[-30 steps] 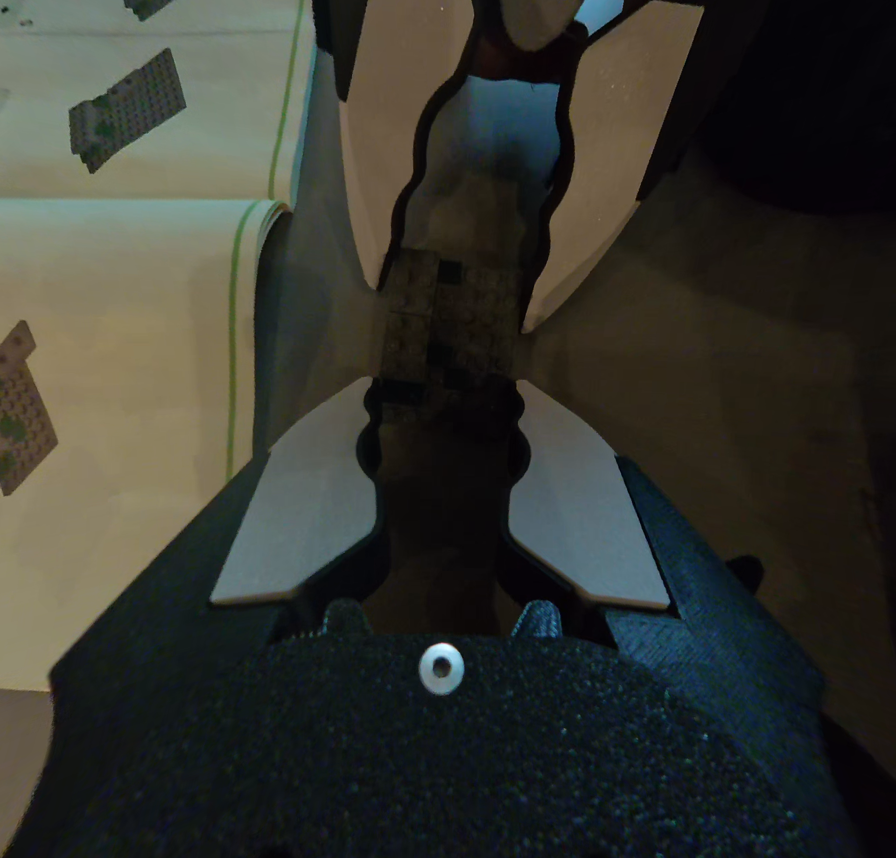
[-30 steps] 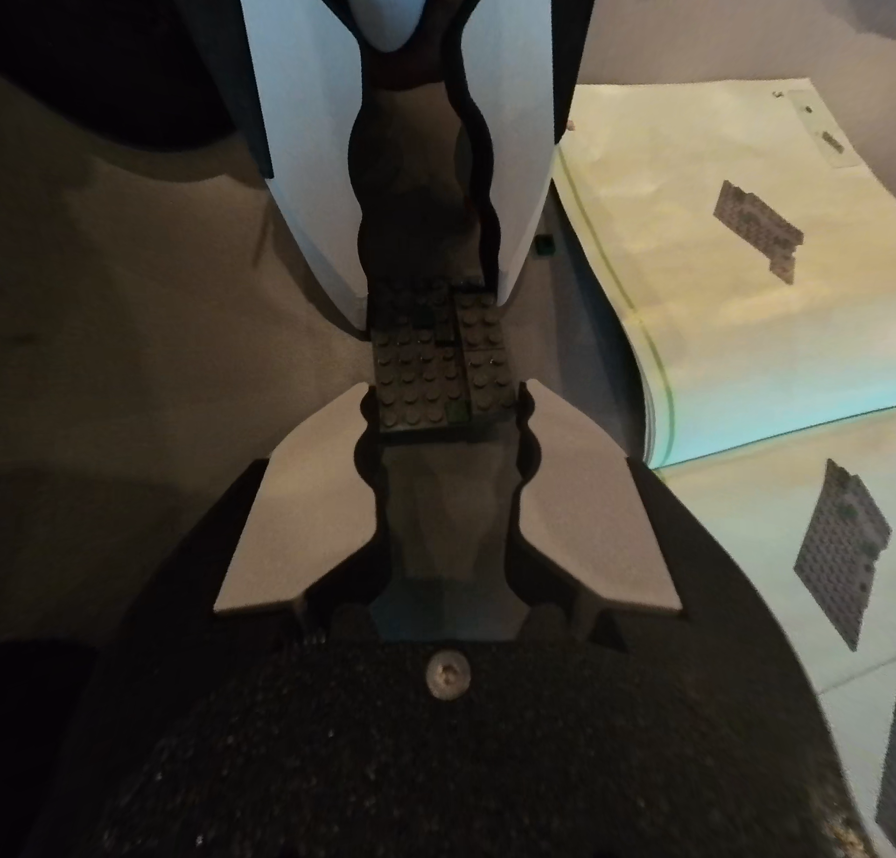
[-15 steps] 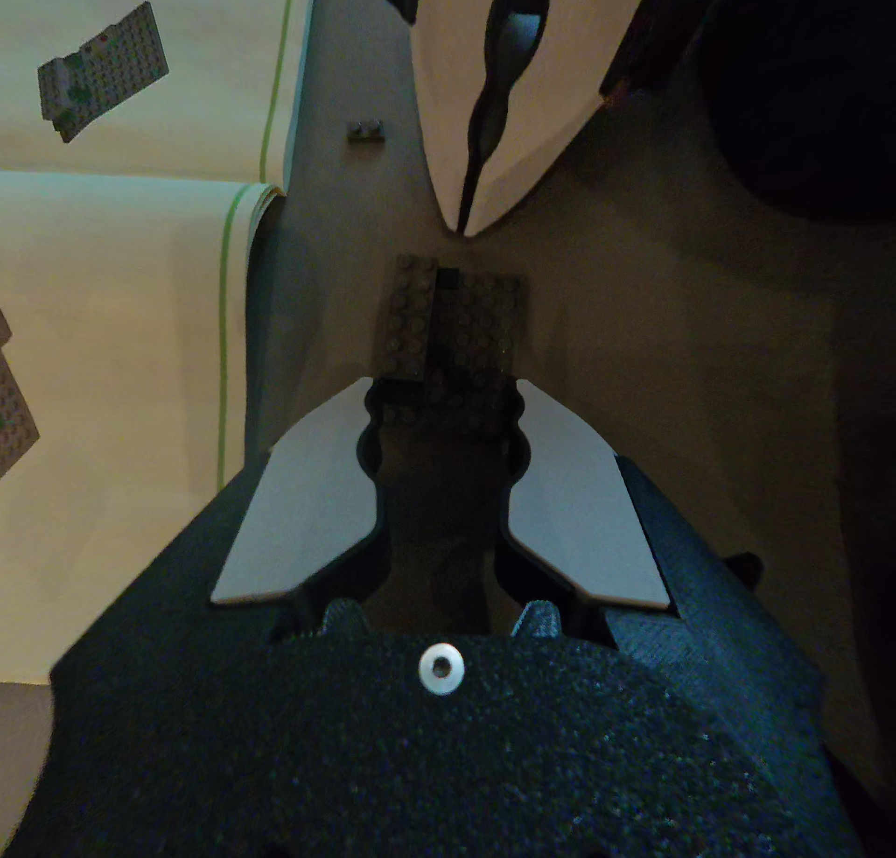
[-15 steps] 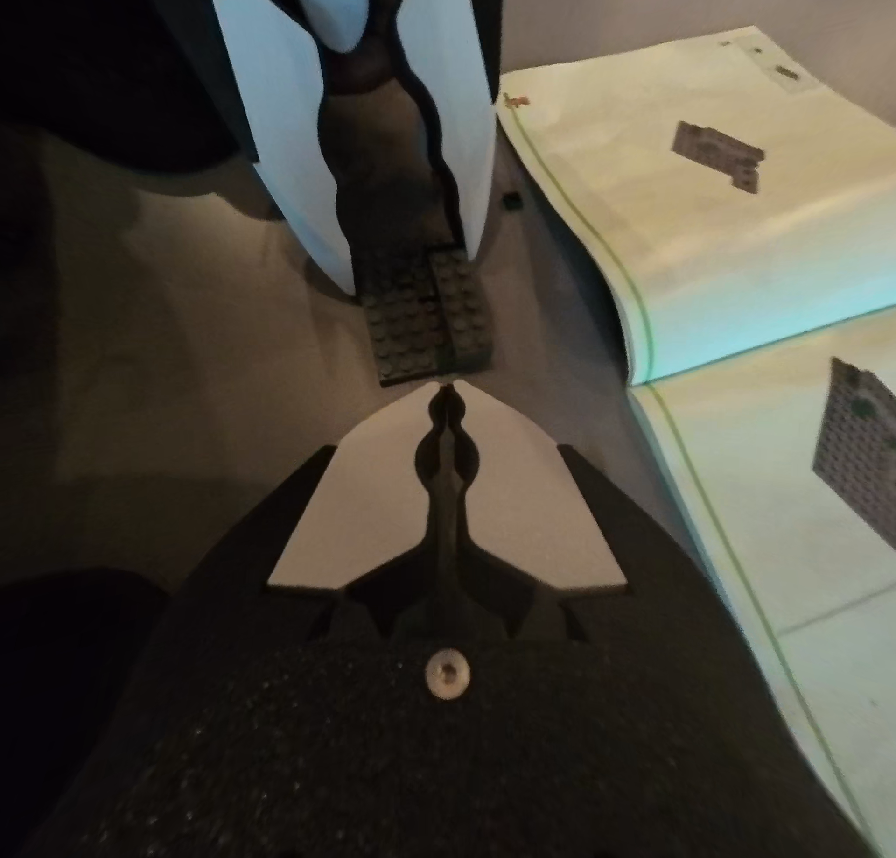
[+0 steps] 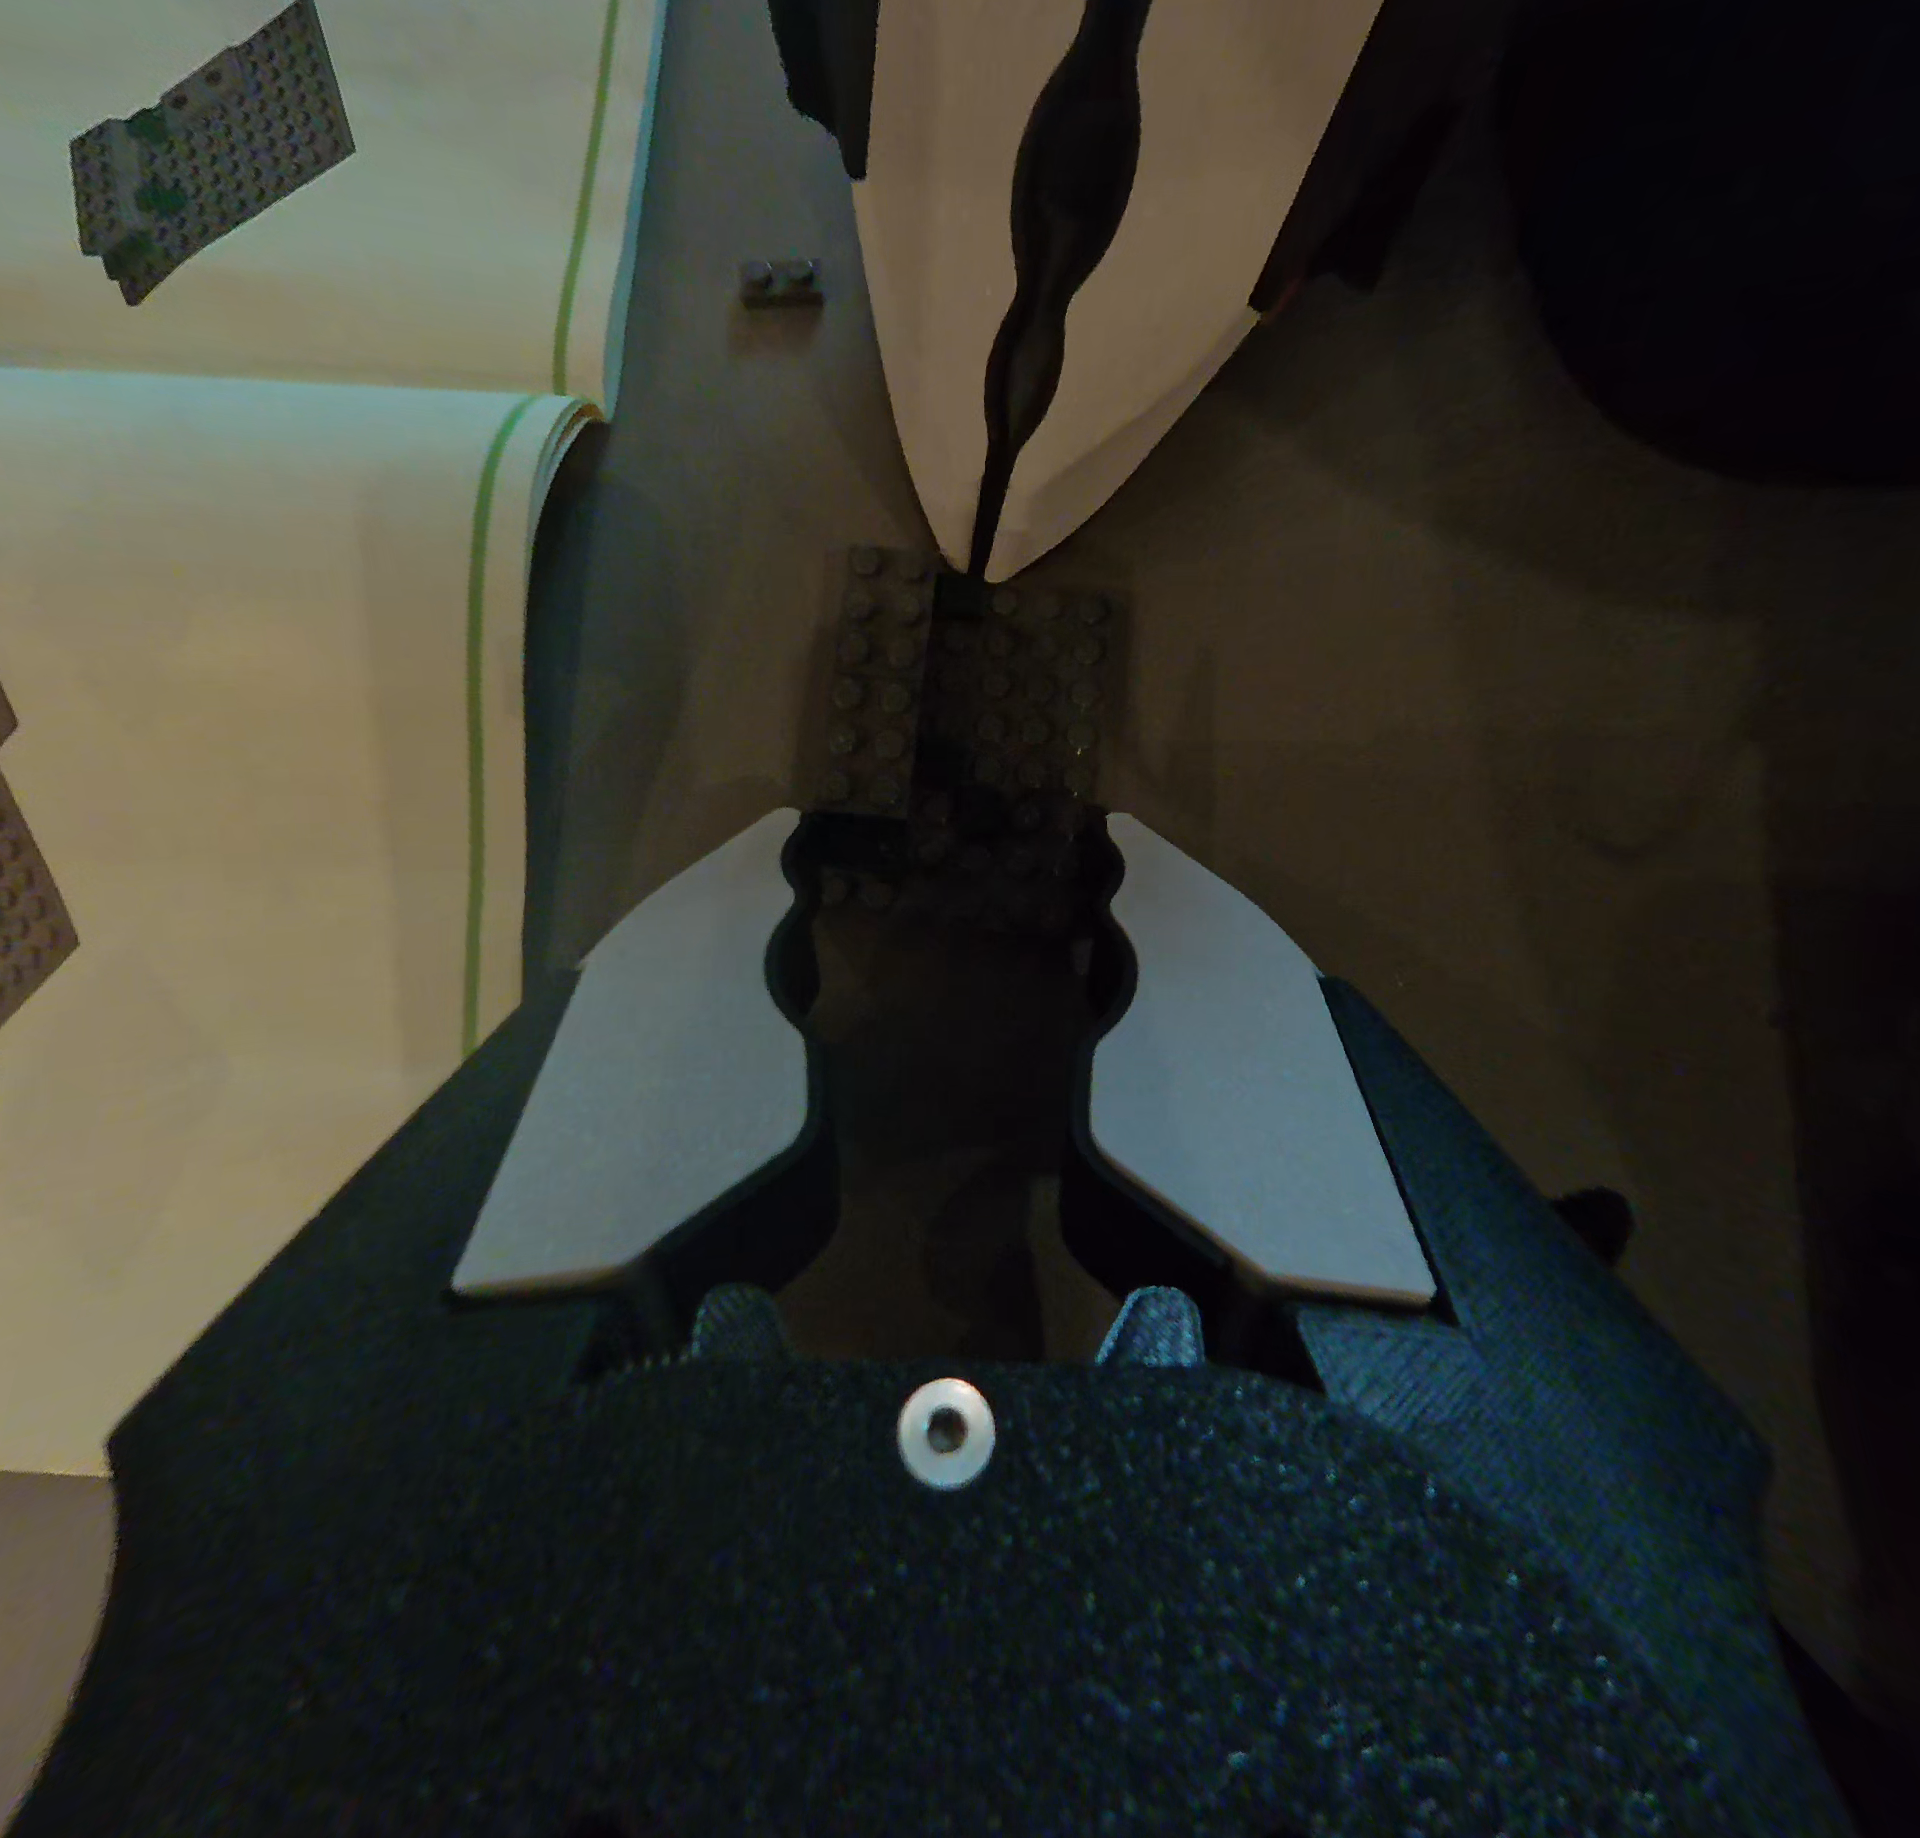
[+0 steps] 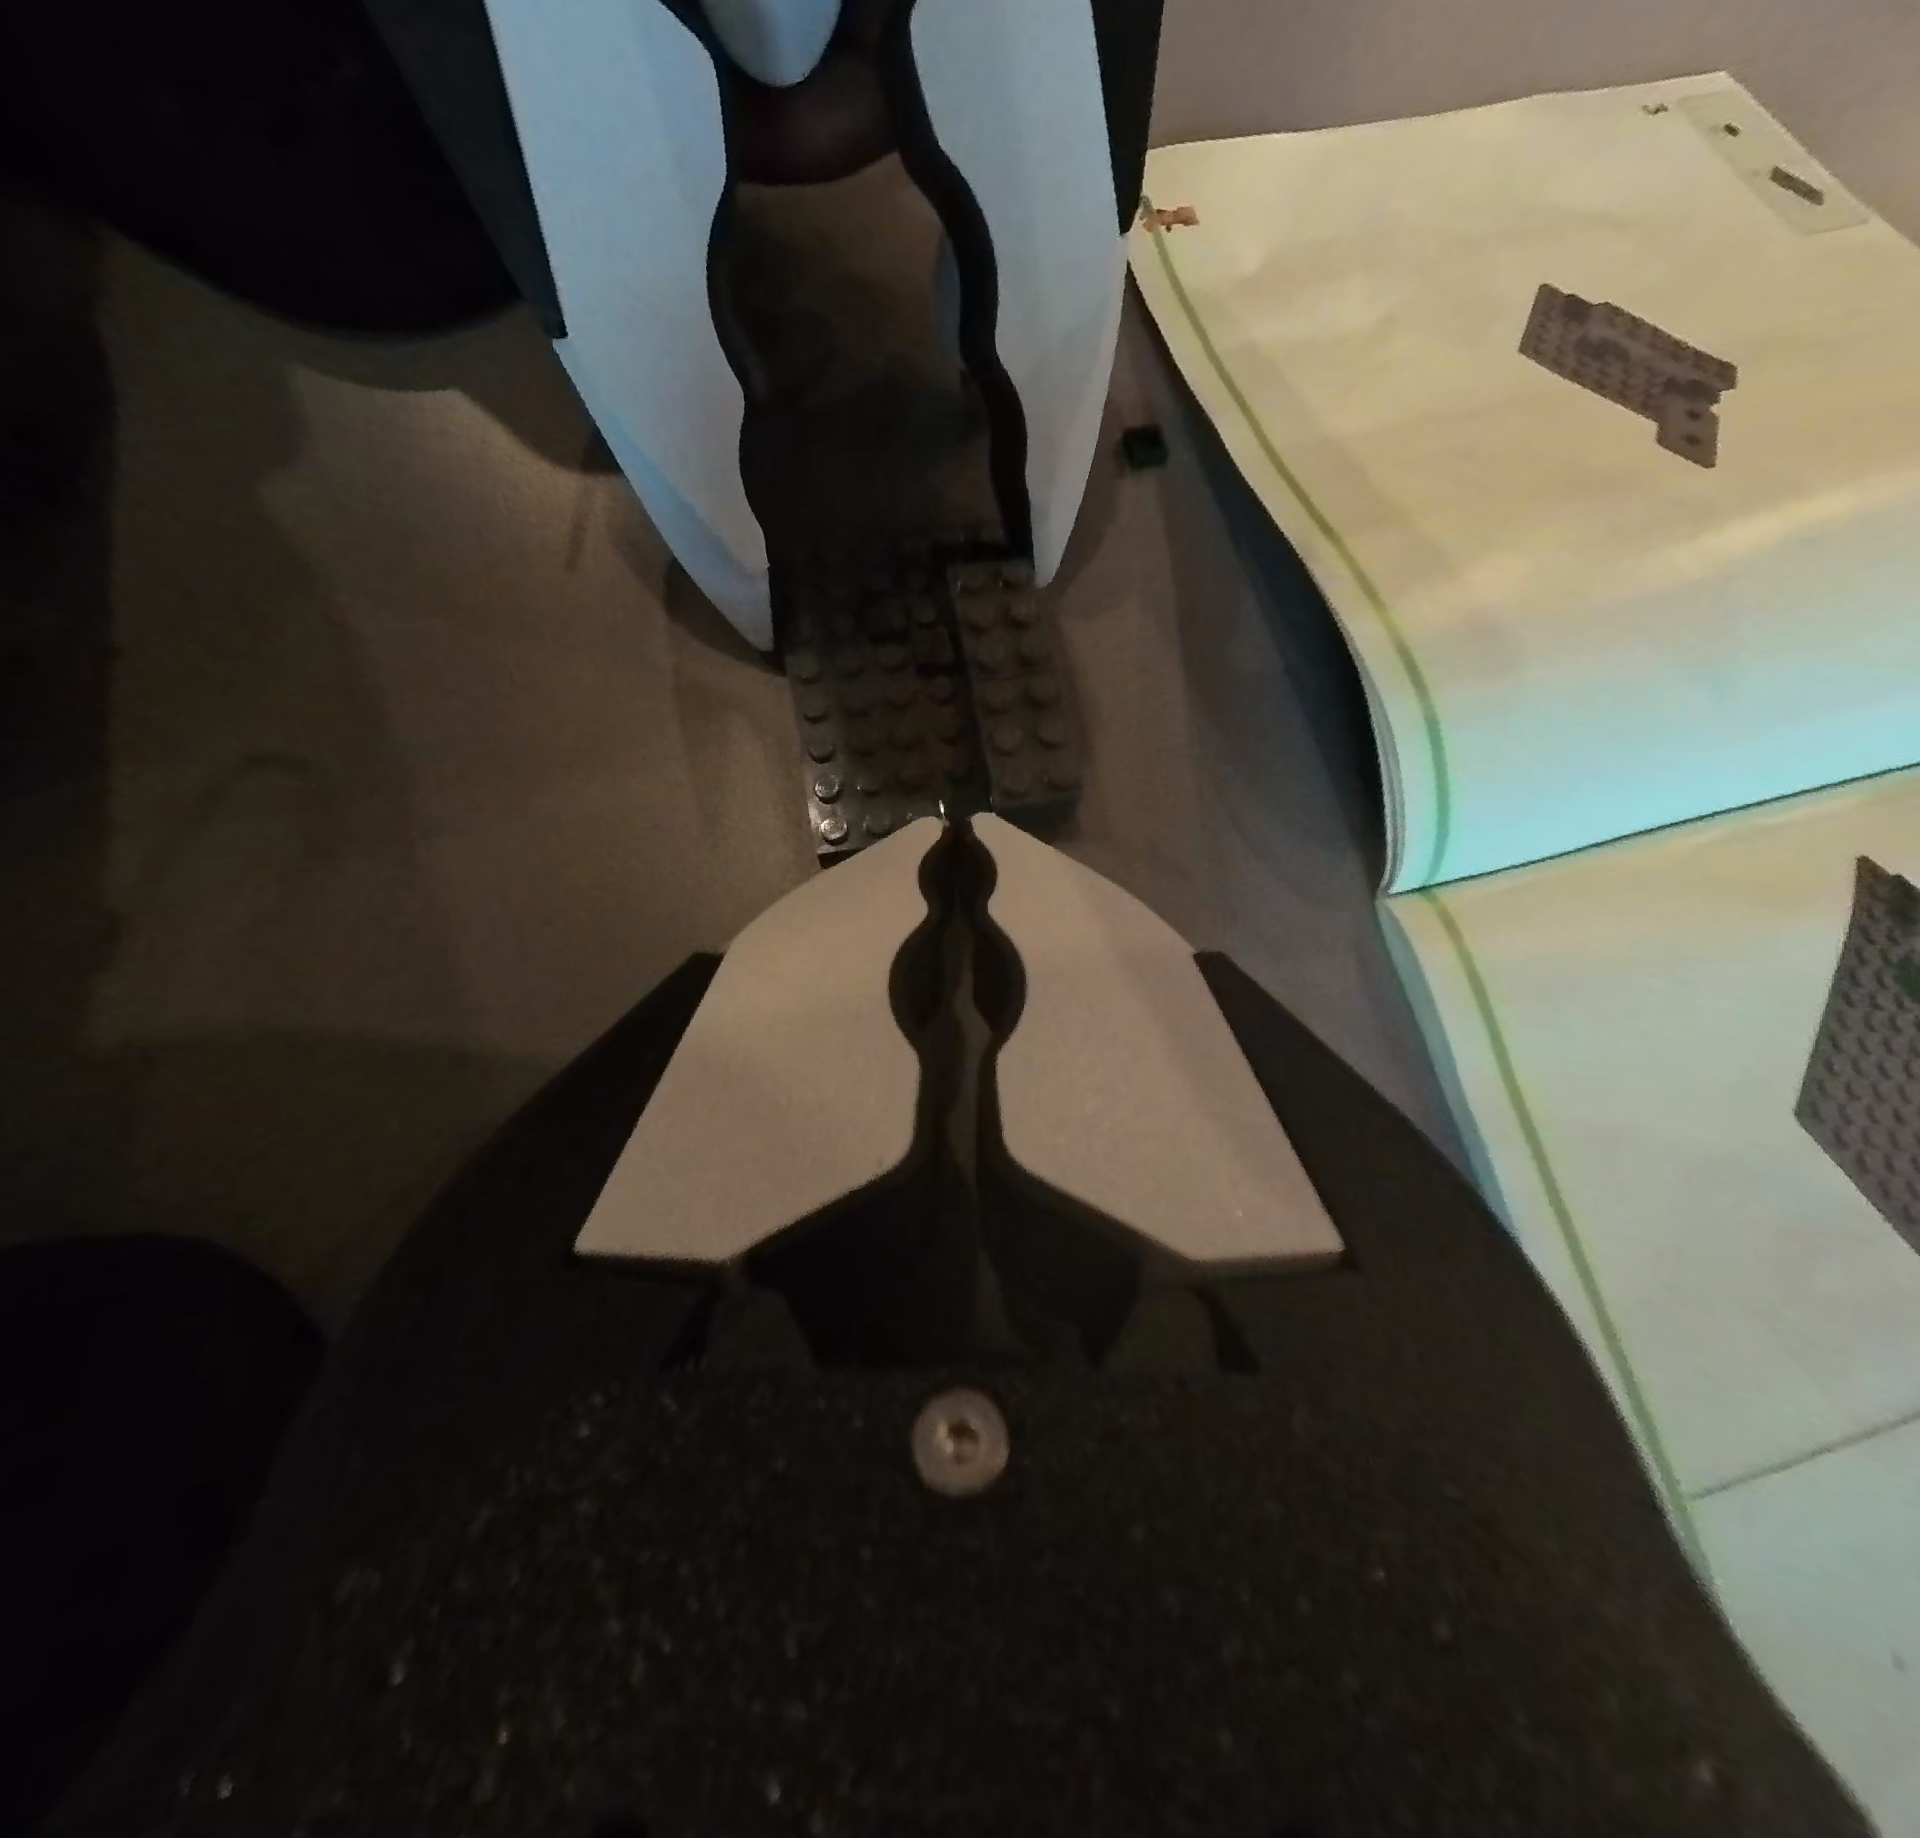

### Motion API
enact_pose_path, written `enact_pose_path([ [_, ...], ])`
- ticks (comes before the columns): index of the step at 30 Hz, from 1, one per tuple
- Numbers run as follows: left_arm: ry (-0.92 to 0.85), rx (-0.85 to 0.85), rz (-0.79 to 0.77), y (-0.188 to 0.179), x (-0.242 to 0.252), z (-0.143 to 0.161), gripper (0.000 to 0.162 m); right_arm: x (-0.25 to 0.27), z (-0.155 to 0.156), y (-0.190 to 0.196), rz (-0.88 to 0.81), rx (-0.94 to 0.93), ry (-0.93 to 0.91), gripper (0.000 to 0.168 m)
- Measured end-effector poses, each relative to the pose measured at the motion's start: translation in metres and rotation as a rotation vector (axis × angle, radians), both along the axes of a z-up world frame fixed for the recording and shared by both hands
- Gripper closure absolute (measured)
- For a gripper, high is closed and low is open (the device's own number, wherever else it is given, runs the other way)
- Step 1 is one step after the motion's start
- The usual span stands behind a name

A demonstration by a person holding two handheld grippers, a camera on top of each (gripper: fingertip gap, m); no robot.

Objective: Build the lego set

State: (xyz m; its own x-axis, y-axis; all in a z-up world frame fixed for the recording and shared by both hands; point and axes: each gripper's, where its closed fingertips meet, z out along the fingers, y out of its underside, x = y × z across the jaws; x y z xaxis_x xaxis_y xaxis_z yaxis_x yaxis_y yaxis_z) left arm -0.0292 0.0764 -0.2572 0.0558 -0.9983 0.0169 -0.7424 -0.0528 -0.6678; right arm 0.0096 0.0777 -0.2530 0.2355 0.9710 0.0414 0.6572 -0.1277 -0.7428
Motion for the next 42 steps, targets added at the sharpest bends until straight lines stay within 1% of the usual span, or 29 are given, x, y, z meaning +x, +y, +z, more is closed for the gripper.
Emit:
enact_pose_path([
  [11, -0.003, -0.002, 0.008, -0.0001, 0.0004, 0.0, 0.111, 0.0009, -0.0027, -0.0012, 0.021, -0.03, -0.017, 0.168],
  [19, 0.015, -0.006, 0.02, -0.0004, 0.0, -0.0001, 0.111, -0.0003, -0.003, -0.0013, 0.026, -0.016, -0.037, 0.168],
  [23, 0.022, -0.011, 0.027, -0.0005, 0.0001, 0.0, 0.111, -0.0007, -0.003, -0.0014, 0.022, 0.006, -0.08, 0.168],
  [27, 0.026, -0.012, 0.037, -0.0007, 0.0001, 0.0001, 0.111, -0.0009, -0.0028, -0.0012, -0.002, 0.011, -0.13, 0.168],
  [32, 0.032, -0.01, 0.047, -0.0007, 0.0004, 0.0001, 0.112, -0.0015, -0.003, -0.0016, -0.078, -0.079, -0.138, 0.168],
  [35, 0.029, -0.009, 0.051, -0.0007, 0.0003, 0.0001, 0.112, -0.0019, -0.003, -0.0016, -0.101, -0.095, -0.146, 0.168],
  [42, 0.015, -0.005, 0.034, -0.001, 0.0007, 0.0, 0.111, -0.0004, -0.0014, -0.0008, -0.085, -0.15, -0.021, 0.168],
])
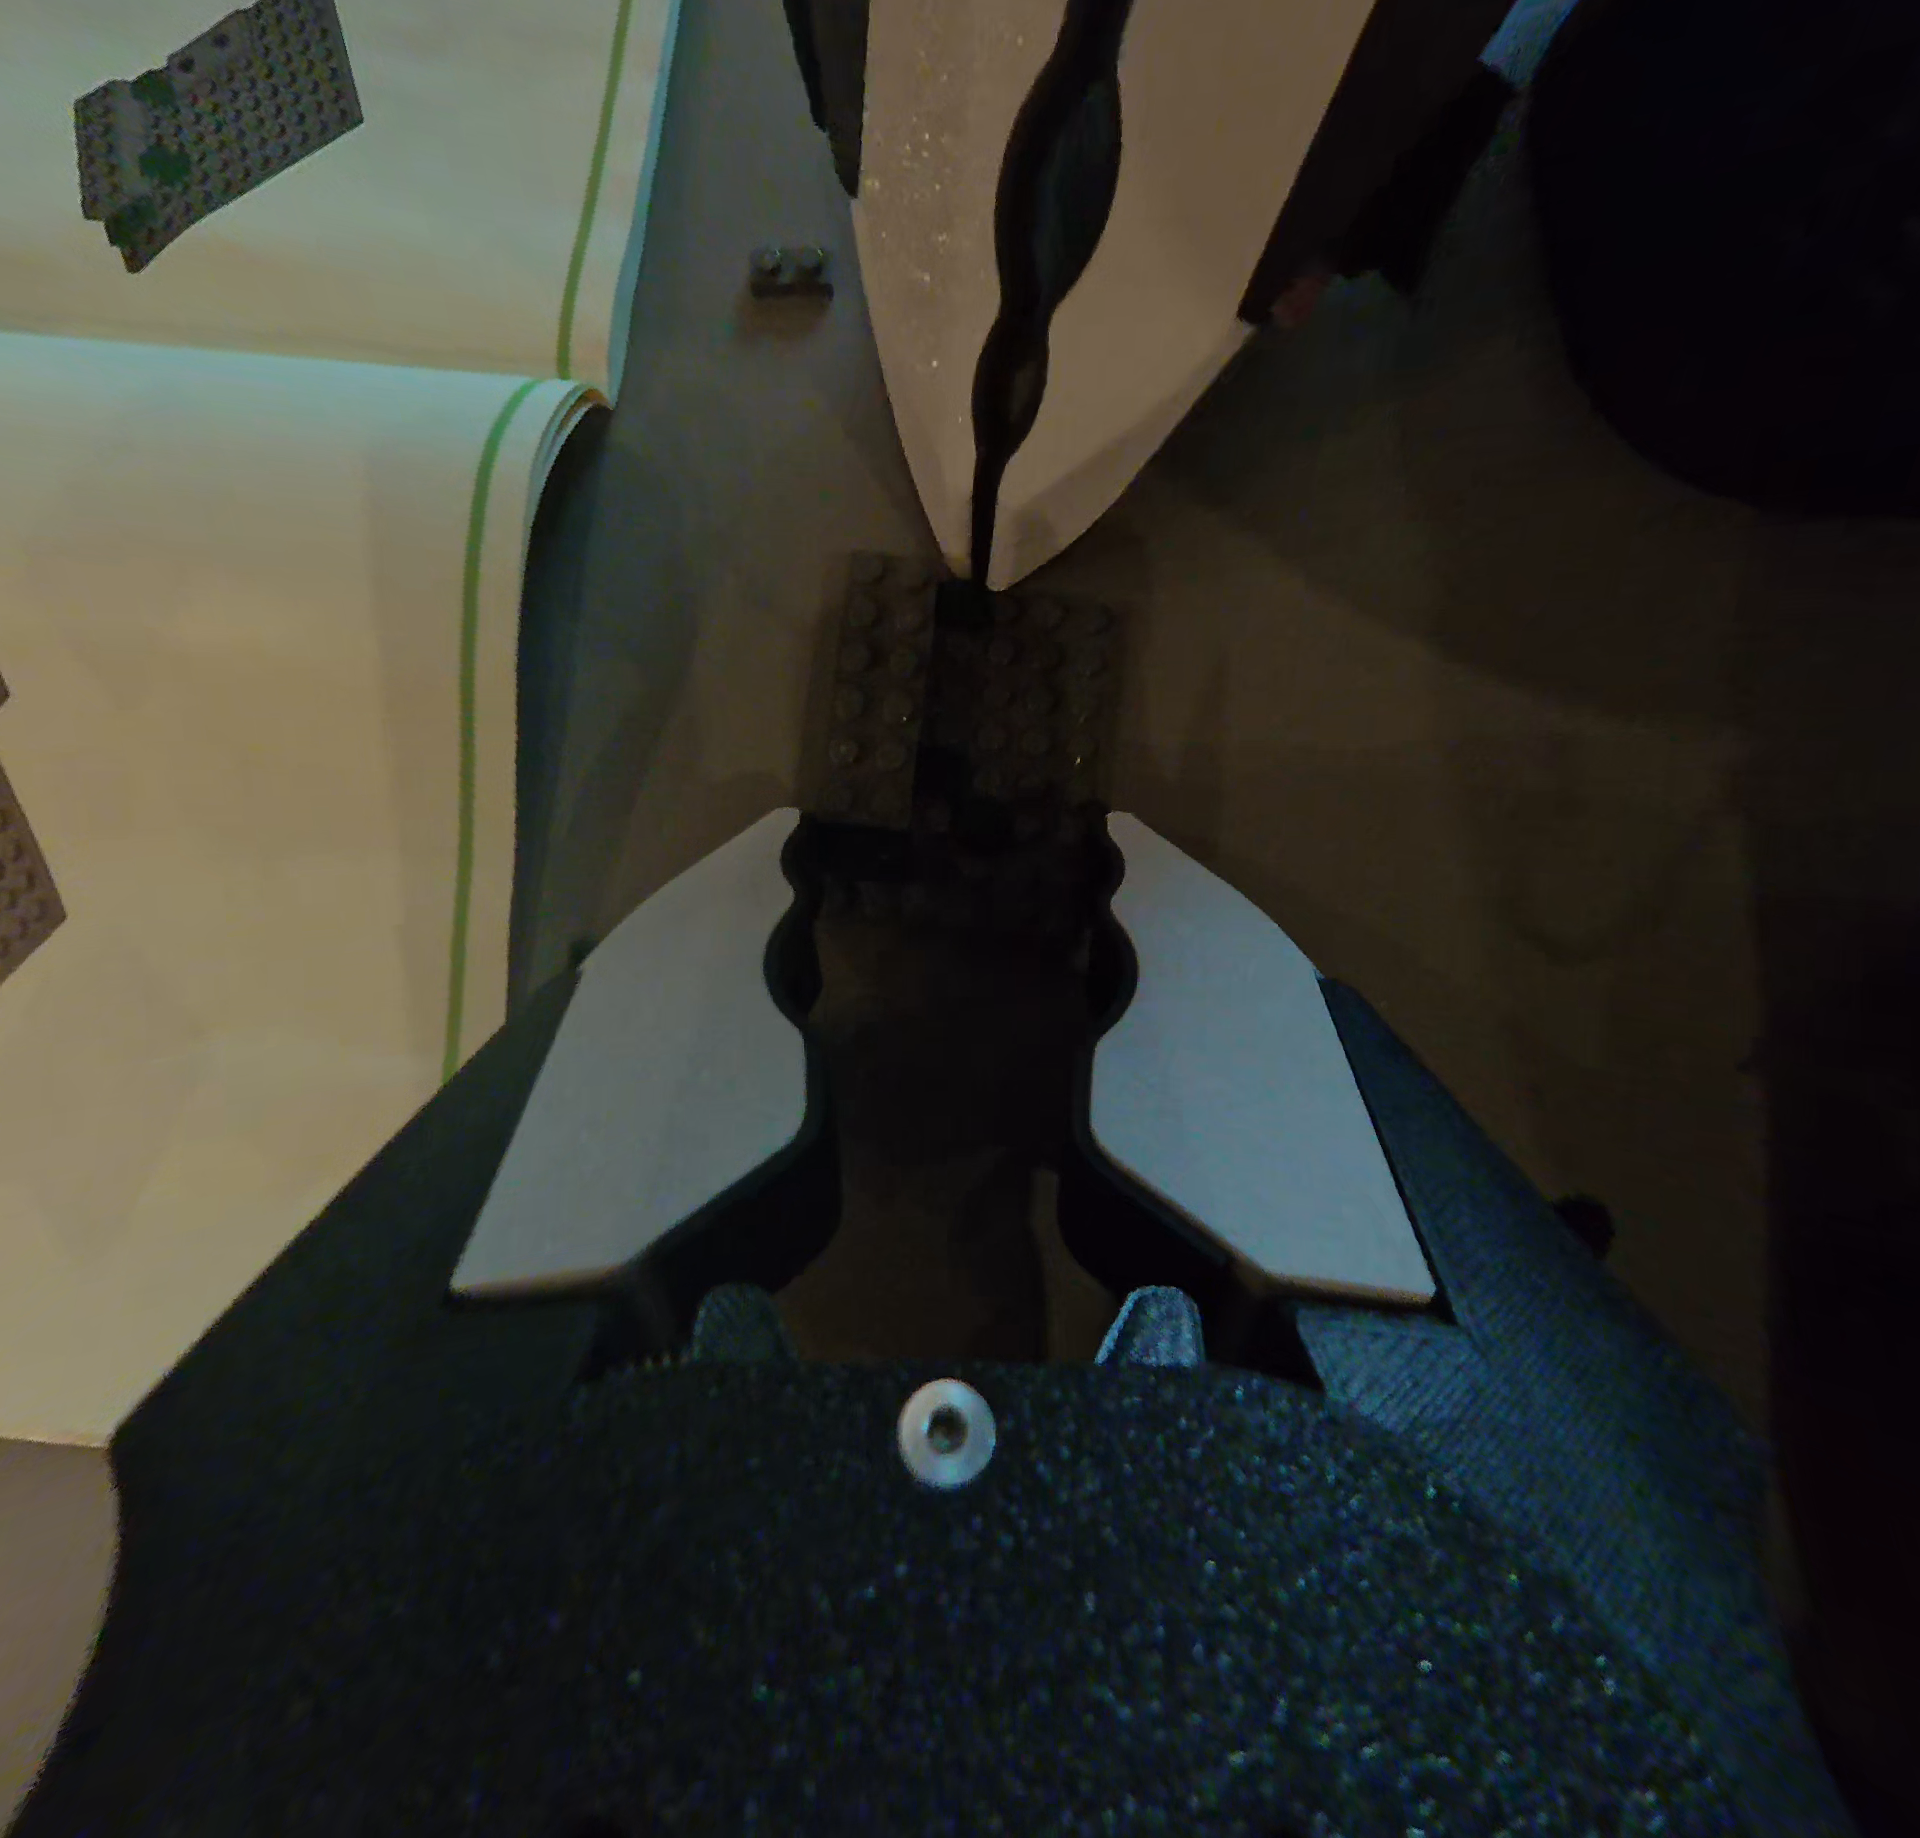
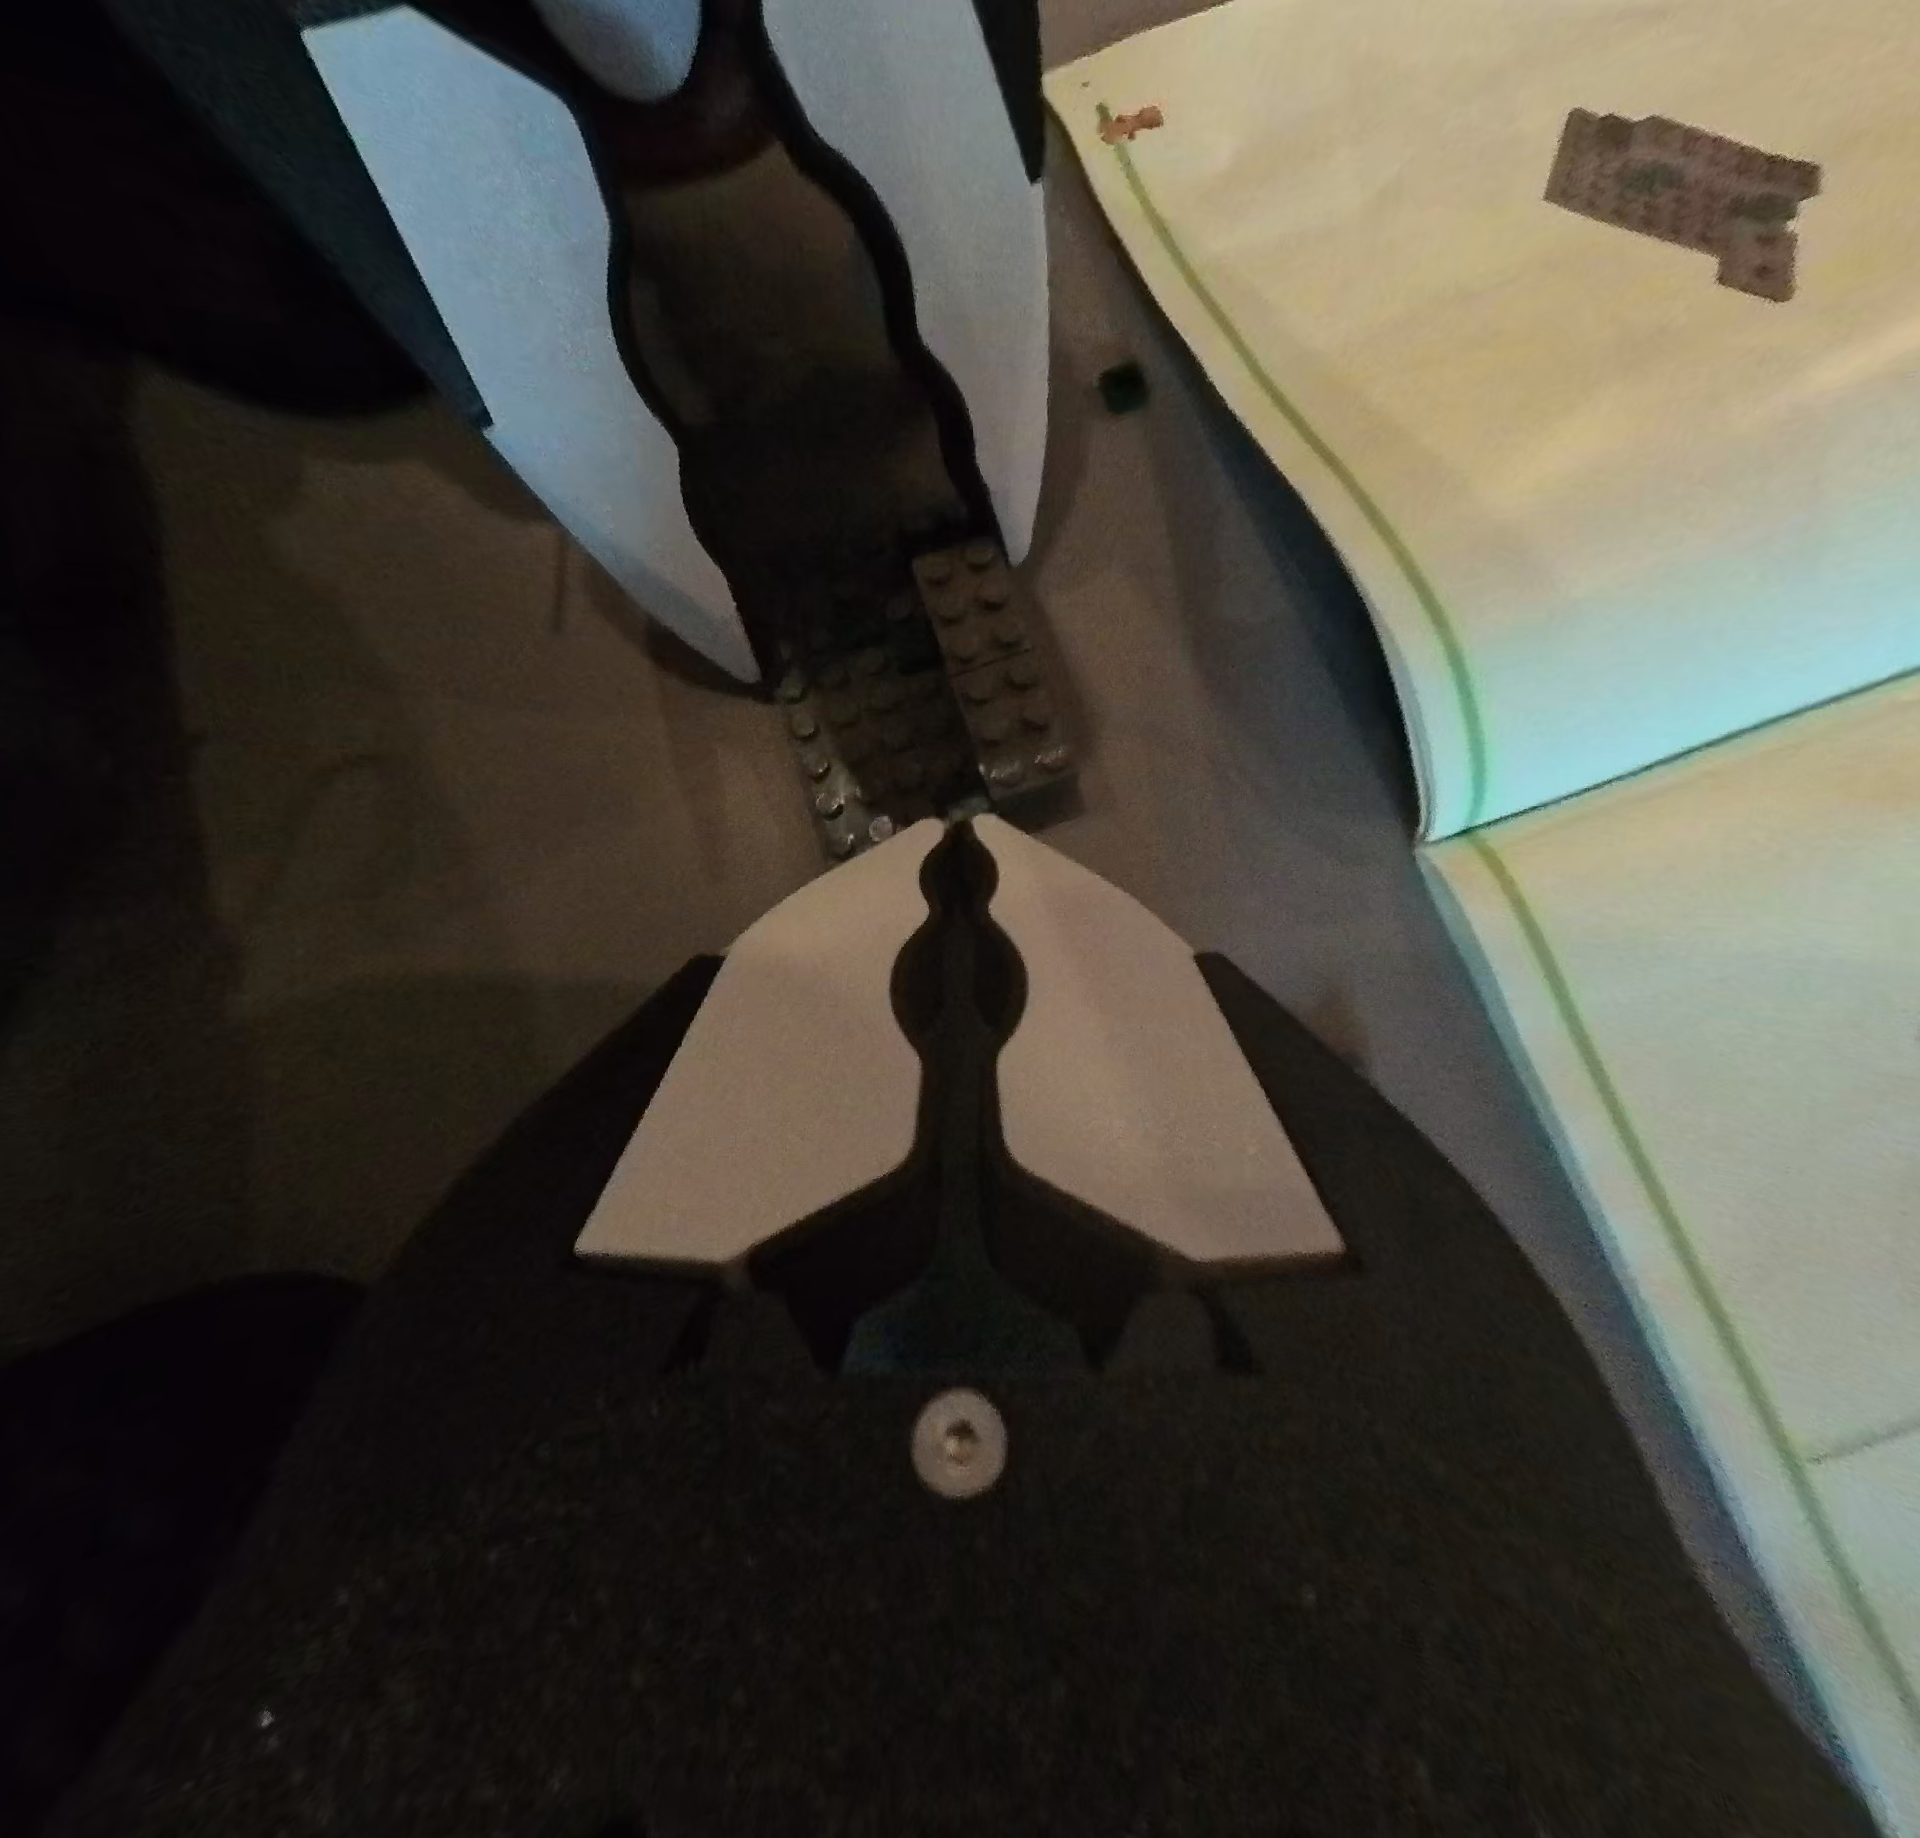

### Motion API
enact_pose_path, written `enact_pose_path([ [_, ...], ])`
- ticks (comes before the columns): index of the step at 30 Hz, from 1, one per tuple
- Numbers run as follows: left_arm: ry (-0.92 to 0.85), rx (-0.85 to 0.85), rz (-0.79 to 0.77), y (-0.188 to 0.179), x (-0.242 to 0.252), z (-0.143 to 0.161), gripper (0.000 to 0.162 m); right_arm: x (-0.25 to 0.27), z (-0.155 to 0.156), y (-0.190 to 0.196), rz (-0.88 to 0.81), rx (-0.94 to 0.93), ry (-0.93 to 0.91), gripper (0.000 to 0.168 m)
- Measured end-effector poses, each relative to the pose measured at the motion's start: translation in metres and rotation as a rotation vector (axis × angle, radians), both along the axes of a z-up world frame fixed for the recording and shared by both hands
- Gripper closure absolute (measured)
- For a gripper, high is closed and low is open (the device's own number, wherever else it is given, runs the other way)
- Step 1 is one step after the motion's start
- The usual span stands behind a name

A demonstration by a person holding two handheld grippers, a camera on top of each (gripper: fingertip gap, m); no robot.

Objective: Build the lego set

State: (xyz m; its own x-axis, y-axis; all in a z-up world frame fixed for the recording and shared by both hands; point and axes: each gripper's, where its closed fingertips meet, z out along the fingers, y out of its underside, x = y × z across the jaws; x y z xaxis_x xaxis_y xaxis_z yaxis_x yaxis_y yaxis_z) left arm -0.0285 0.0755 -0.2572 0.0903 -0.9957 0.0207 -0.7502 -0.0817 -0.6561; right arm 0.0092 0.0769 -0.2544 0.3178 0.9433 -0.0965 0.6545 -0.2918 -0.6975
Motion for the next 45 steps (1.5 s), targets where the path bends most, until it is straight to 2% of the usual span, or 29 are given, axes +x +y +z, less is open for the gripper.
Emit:
enact_pose_path([
  [45, -0.004, 0.008, -0.003, 0.0001, 0.0011, -0.0004, 0.112, 0.0018, 0.0006, 0.0038, -0.019, 0.023, 0.019, 0.168],
])
